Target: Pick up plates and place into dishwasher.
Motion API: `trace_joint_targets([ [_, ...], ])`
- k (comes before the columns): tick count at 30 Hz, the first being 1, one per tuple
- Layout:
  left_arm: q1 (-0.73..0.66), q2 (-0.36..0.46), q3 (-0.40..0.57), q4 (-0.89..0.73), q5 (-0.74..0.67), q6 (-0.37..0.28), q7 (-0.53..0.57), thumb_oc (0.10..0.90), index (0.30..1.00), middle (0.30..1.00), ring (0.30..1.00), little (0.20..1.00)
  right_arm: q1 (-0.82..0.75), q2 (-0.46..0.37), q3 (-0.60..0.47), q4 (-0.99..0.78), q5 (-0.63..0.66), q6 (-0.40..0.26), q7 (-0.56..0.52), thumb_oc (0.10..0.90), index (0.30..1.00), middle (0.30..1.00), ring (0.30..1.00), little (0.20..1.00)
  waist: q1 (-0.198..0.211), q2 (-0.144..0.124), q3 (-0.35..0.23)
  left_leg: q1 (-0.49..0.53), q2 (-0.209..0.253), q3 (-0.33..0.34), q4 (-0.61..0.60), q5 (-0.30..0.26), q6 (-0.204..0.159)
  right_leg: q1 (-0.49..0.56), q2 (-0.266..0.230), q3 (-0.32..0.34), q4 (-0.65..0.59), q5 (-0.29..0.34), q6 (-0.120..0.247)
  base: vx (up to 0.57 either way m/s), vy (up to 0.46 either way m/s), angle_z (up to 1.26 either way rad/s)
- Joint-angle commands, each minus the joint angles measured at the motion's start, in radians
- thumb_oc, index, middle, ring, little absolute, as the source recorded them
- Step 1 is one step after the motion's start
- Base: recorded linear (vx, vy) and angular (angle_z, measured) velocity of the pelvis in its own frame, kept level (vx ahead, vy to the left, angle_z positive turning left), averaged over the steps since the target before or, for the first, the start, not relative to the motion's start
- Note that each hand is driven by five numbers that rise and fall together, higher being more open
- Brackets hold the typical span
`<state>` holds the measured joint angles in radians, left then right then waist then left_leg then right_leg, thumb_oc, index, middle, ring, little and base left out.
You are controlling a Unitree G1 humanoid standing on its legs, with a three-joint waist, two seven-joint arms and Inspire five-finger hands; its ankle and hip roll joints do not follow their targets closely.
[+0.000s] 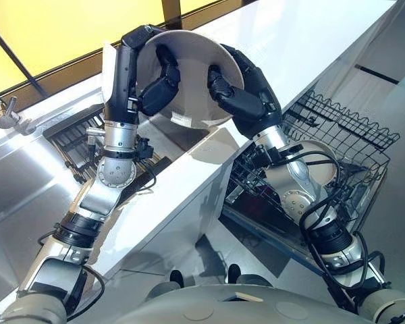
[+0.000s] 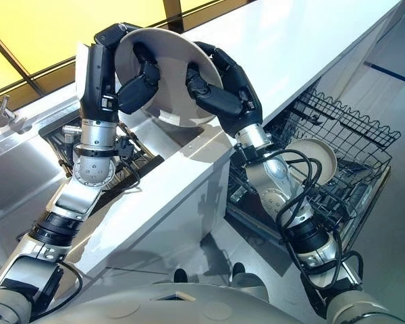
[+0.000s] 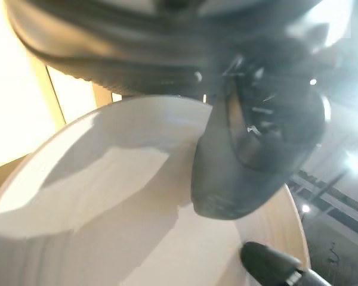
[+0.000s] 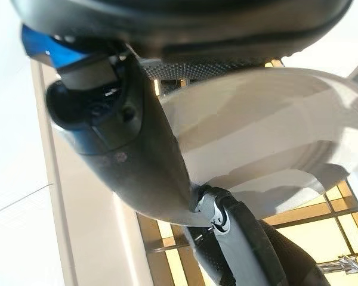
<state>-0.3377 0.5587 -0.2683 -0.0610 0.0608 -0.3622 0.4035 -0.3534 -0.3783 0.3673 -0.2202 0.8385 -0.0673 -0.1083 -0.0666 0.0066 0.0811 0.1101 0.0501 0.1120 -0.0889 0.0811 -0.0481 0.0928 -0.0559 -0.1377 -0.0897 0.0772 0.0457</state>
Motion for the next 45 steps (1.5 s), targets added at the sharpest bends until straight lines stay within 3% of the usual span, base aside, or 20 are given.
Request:
trace_joint_targets([
  [1, -0.059, 0.017, 0.005, 0.041, -0.107, -0.005, -0.057, 0.152, 0.345, 0.345, 0.345, 0.252, -0.120, 0.072, -0.059, -0.152, 0.033, -0.125, 0.051, 0.100, 0.300, 0.300, 0.300, 0.200, 0.007, -0.004, -0.061, -0.022, -0.028, 0.037, 0.024, -0.072, 0.017, -0.035, 0.042, 0.000, 0.126, -0.118, 0.051, 0.00, 0.000, 0.00],
  [3, -0.053, 0.016, 0.008, 0.048, -0.117, -0.008, -0.047, 0.100, 0.300, 0.300, 0.300, 0.200, -0.115, 0.069, -0.066, -0.151, 0.048, -0.116, 0.042, 0.100, 0.300, 0.300, 0.300, 0.200, 0.007, -0.005, -0.060, -0.021, -0.028, 0.036, 0.024, -0.072, 0.018, -0.034, 0.043, 0.001, 0.125, -0.117, 0.051, 0.00, 0.000, 0.00],
  [15, -0.053, 0.038, 0.055, 0.018, -0.024, -0.054, 0.011, 0.100, 0.300, 0.300, 0.300, 0.200, -0.072, 0.056, -0.116, -0.139, 0.079, -0.064, 0.033, 0.100, 0.300, 0.300, 0.300, 0.200, -0.005, -0.004, -0.066, -0.016, -0.026, 0.036, 0.022, -0.071, 0.018, -0.031, 0.042, 0.003, 0.123, -0.116, 0.048, 0.00, 0.000, 0.00],
  [16, -0.057, 0.043, 0.056, 0.013, -0.028, -0.047, 0.007, 0.147, 0.340, 0.340, 0.340, 0.247, -0.070, 0.055, -0.117, -0.139, 0.071, -0.062, 0.030, 0.100, 0.300, 0.300, 0.300, 0.200, -0.005, -0.003, -0.067, -0.016, -0.026, 0.035, 0.020, -0.070, 0.018, -0.031, 0.042, 0.003, 0.121, -0.116, 0.048, 0.00, 0.000, 0.00],
  [17, -0.061, 0.052, 0.059, 0.004, -0.050, -0.017, -0.014, 0.718, 0.829, 0.829, 0.829, 0.818, -0.071, 0.048, -0.120, -0.136, 0.056, -0.063, 0.024, 0.100, 0.300, 0.300, 0.300, 0.200, -0.005, -0.003, -0.069, -0.016, -0.026, 0.034, 0.018, -0.069, 0.016, -0.030, 0.042, 0.002, 0.119, -0.117, 0.049, 0.00, 0.000, 0.00],
  [18, -0.061, 0.054, 0.060, 0.000, -0.054, -0.010, -0.018, 0.800, 0.900, 0.900, 0.900, 0.900, -0.071, 0.045, -0.122, -0.135, 0.056, -0.065, 0.023, 0.100, 0.300, 0.300, 0.300, 0.200, -0.005, -0.003, -0.069, -0.017, -0.026, 0.034, 0.017, -0.069, 0.016, -0.030, 0.042, 0.002, 0.119, -0.116, 0.049, 0.00, 0.000, 0.00],
  [21, -0.071, 0.061, 0.056, 0.001, -0.130, 0.044, -0.065, 0.800, 0.900, 0.900, 0.900, 0.900, -0.078, 0.024, -0.132, -0.124, 0.005, -0.095, 0.004, 0.100, 0.300, 0.300, 0.300, 0.200, -0.005, -0.003, -0.069, -0.019, -0.026, 0.033, 0.019, -0.067, 0.015, -0.029, 0.041, 0.002, 0.117, -0.115, 0.050, -0.01, 0.002, 0.00],
  [27, -0.078, 0.067, 0.104, -0.005, -0.342, 0.123, -0.127, 0.800, 0.900, 0.900, 0.900, 0.900, -0.132, -0.021, -0.196, -0.101, -0.239, -0.153, -0.129, 0.100, 0.300, 0.300, 0.300, 0.200, -0.002, 0.001, -0.067, -0.017, -0.026, 0.029, 0.016, -0.068, 0.015, -0.027, 0.041, 0.001, 0.116, -0.116, 0.050, 0.00, 0.000, 0.00],
  [36, -0.079, 0.143, 0.231, -0.073, -0.395, 0.199, -0.128, 0.800, 0.900, 0.900, 0.900, 0.900, -0.132, -0.192, -0.369, -0.040, -0.636, -0.173, -0.335, 0.100, 0.300, 0.300, 0.300, 0.200, -0.006, 0.012, -0.074, -0.013, -0.026, 0.023, 0.012, -0.073, 0.012, -0.022, 0.043, 0.000, 0.120, -0.130, 0.048, 0.00, 0.000, 0.00],
  [37, -0.076, 0.153, 0.243, -0.083, -0.404, 0.200, -0.128, 0.800, 0.900, 0.900, 0.900, 0.900, -0.129, -0.218, -0.387, -0.026, -0.713, -0.167, -0.377, 0.100, 0.300, 0.300, 0.300, 0.200, -0.006, 0.013, -0.075, -0.014, -0.026, 0.021, 0.011, -0.073, 0.011, -0.021, 0.044, 0.000, 0.120, -0.131, 0.048, 0.00, 0.000, 0.00],
  [42, -0.046, 0.174, 0.287, -0.122, -0.437, 0.198, -0.134, 0.800, 0.900, 0.900, 0.900, 0.900, -0.095, -0.293, -0.458, 0.020, -0.850, -0.154, -0.485, 0.100, 0.300, 0.300, 0.300, 0.200, -0.004, 0.015, -0.074, -0.014, -0.024, 0.014, 0.010, -0.073, 0.010, -0.018, 0.046, 0.003, 0.123, -0.136, 0.046, 0.01, -0.001, 0.02],
  [45, -0.013, 0.197, 0.324, -0.133, -0.394, 0.201, -0.112, 0.800, 0.900, 0.900, 0.900, 0.900, -0.041, -0.361, -0.526, 0.067, -0.976, -0.102, -0.575, 0.100, 0.300, 0.300, 0.300, 0.200, -0.006, 0.015, -0.073, -0.015, -0.024, 0.008, 0.010, -0.074, 0.008, -0.018, 0.048, 0.003, 0.128, -0.142, 0.046, 0.01, -0.010, 0.08],
])
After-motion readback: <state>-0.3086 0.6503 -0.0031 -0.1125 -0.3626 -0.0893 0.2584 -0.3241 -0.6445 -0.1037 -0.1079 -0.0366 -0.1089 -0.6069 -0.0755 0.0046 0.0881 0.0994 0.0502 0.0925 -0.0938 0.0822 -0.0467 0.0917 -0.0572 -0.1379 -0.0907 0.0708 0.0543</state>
